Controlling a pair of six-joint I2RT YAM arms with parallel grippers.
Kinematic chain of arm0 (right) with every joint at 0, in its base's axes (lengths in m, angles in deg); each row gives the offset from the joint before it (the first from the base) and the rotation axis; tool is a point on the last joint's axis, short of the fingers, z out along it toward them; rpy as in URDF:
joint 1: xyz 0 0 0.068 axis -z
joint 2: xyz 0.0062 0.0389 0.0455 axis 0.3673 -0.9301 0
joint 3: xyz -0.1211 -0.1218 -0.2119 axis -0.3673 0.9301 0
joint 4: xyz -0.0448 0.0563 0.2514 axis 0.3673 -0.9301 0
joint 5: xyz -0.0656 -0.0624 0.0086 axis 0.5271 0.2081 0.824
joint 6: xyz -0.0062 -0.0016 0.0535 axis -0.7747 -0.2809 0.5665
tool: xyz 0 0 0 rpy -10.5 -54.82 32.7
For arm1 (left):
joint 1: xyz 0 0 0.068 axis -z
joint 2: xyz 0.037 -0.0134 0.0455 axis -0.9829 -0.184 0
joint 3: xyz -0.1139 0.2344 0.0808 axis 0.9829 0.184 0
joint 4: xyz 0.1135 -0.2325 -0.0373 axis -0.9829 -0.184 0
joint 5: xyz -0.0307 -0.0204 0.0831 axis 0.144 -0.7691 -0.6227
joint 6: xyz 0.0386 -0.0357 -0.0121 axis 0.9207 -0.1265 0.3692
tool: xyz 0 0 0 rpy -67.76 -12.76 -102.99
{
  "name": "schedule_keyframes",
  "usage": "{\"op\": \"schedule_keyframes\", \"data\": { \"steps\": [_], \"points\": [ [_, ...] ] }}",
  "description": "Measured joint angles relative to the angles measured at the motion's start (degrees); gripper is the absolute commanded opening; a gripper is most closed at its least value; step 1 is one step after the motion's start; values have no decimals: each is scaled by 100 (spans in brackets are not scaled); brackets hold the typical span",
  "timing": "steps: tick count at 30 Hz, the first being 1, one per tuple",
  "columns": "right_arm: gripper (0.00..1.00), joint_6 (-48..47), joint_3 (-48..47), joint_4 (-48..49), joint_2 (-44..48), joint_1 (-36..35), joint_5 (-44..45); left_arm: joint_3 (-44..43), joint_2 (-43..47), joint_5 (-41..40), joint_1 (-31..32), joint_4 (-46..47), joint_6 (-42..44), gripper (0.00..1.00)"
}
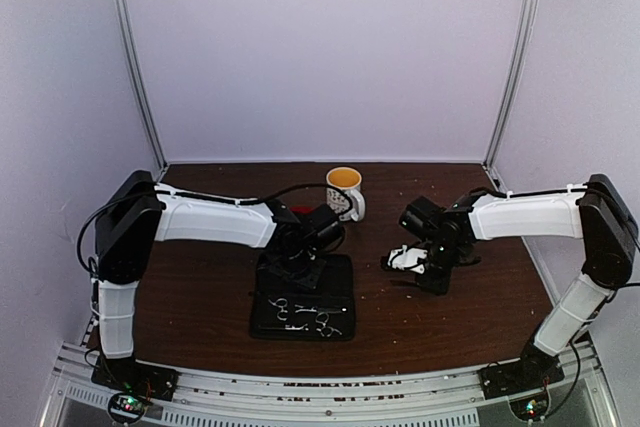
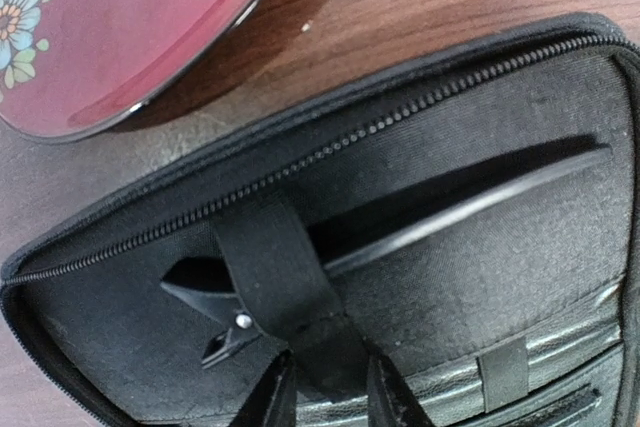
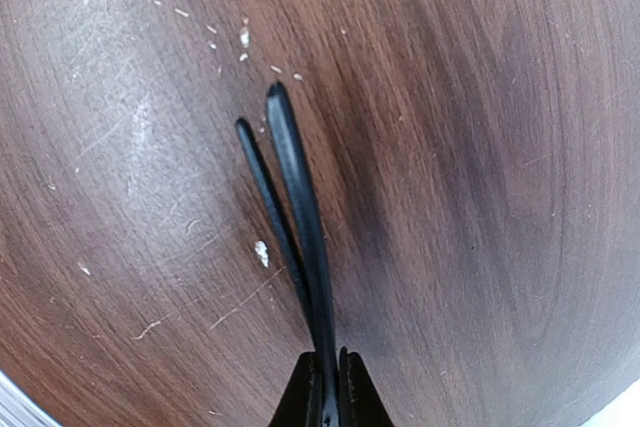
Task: Sort the hair-cutting tools
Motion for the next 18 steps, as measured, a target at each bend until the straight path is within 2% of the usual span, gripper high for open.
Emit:
{"op": "schedule_keyframes", "data": {
  "steps": [9, 18],
  "points": [
    [0, 0, 0, -2, 0, 0, 0, -151, -136, 101, 0, -94, -9, 22],
    [0, 0, 0, -7, 7, 0, 0, -142, -144, 144, -4, -46, -22, 5]
  ]
}}
